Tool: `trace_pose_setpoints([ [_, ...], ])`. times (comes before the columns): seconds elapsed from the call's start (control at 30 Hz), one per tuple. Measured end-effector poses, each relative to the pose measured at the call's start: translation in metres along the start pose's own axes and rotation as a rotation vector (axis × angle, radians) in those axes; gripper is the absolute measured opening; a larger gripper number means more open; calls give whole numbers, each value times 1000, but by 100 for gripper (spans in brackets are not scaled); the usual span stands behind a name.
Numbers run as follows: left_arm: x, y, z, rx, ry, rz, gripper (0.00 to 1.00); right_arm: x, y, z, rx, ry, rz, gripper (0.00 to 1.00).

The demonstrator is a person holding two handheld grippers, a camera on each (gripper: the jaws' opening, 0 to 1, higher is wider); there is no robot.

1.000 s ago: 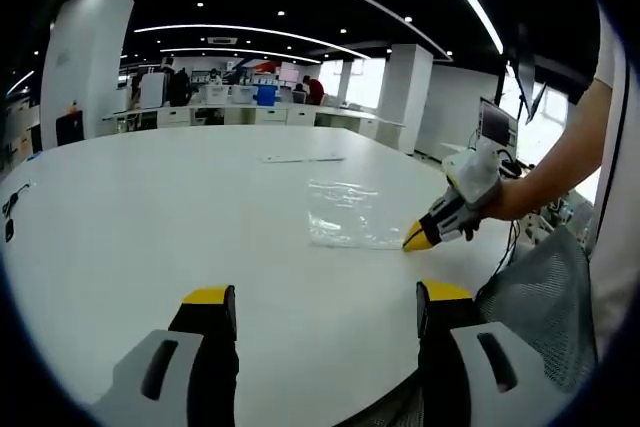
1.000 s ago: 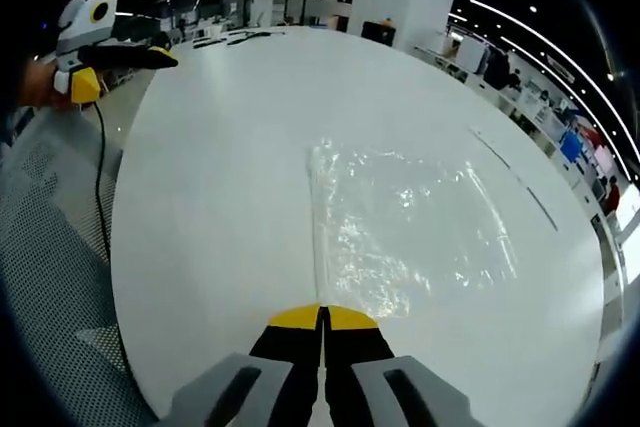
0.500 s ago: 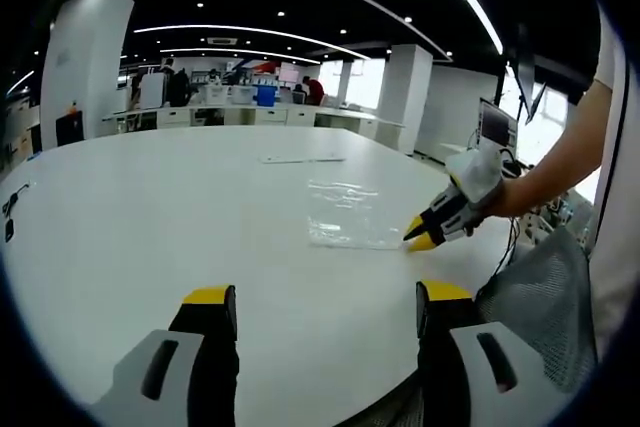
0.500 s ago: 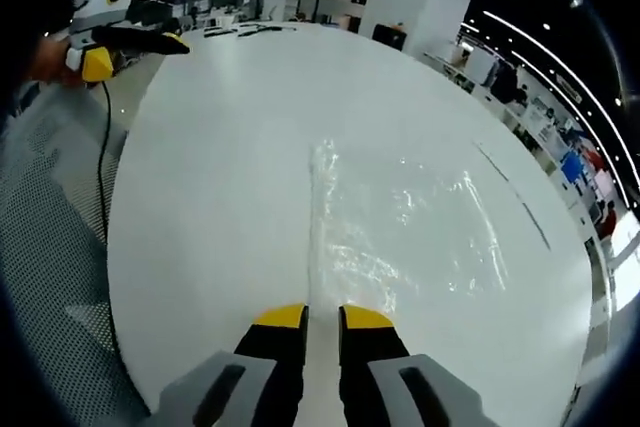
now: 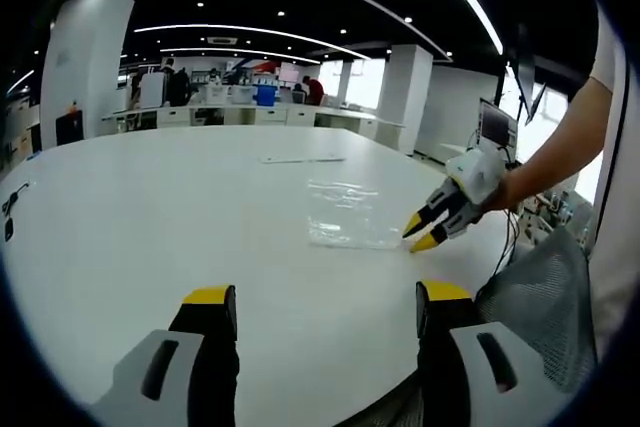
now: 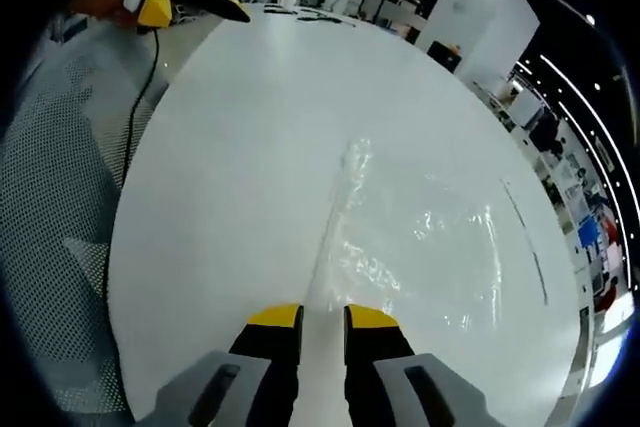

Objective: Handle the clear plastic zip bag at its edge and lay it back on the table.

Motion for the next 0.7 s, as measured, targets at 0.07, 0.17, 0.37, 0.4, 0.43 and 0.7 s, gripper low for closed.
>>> trace_pose_setpoints([
  [0.07,-1,-2,0,0,-2,0,72,1,1,0,17,2,-28,12],
  [0.17,-1,-2,0,1,-3,0,72,2,2,1,42,5,-53,11],
  [0.37,-2,-3,0,3,-4,3,73,5,6,4,75,0,-47,9],
  [0.4,-2,-3,0,3,-4,3,73,5,5,5,81,1,-53,8],
  [0.43,-2,-3,1,2,-5,1,73,5,5,5,82,1,-54,7],
  [0.7,-1,1,1,1,-8,3,72,5,3,6,95,8,-49,0],
])
Point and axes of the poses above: the point that each gripper's makers call its tool centre point, and the gripper's own axes: z roughly forward along the fingers, y roughly to its right, x roughly out of its top, the point moved 8 cm from there along -z, roughly backward along the fingers, and after that the axes turned 12 degrees about -z, right-handed, at the moved point
